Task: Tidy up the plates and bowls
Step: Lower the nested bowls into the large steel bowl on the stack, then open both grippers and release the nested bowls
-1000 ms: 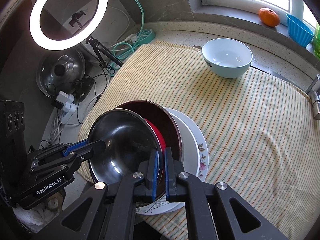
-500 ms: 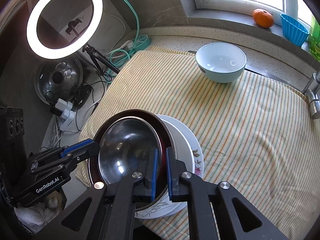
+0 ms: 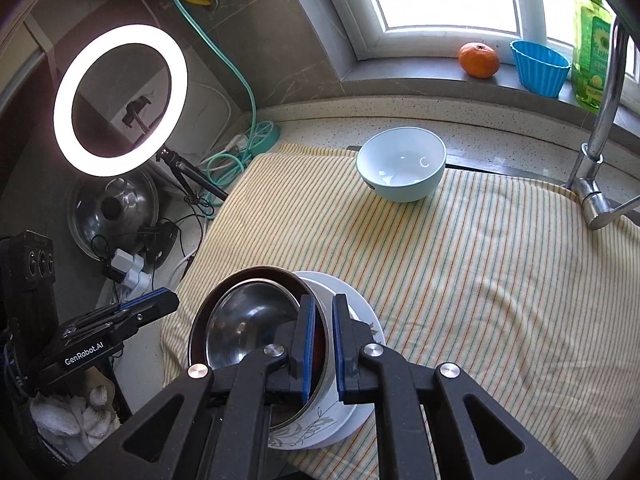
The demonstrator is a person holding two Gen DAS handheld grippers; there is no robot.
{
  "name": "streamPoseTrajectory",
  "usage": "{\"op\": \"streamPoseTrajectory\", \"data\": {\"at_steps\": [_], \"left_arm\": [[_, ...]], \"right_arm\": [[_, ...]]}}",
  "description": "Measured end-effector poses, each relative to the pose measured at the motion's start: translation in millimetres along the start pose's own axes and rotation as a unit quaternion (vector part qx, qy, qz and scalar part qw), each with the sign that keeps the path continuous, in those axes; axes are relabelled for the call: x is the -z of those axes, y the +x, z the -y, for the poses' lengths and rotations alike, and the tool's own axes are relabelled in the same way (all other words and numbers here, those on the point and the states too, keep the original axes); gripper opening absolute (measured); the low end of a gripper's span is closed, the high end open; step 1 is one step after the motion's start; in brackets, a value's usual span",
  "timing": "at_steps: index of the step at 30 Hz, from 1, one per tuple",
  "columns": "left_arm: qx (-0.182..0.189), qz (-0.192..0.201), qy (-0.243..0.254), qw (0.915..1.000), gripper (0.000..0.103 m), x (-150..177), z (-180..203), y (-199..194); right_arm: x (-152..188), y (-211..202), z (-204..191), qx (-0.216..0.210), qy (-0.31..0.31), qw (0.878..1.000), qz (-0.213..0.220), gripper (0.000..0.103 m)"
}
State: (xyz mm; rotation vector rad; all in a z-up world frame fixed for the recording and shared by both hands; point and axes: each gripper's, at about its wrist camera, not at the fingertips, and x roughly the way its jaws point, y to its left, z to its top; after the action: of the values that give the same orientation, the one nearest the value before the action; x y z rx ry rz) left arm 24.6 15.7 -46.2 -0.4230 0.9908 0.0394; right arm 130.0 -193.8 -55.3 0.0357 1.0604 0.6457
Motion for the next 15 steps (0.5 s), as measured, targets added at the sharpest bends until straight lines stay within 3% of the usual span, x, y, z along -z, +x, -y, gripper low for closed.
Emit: {"op": "streamPoseTrajectory", "data": {"at_steps": [15], "left_arm": [[0.056, -0.010, 0.061, 0.9965, 0.015, -50.8, -12.4, 5.1]], "right_arm": [[-6.4, -26.4, 23.2, 0.069, 0.095, 0.989, 0.085, 0.010]]}}
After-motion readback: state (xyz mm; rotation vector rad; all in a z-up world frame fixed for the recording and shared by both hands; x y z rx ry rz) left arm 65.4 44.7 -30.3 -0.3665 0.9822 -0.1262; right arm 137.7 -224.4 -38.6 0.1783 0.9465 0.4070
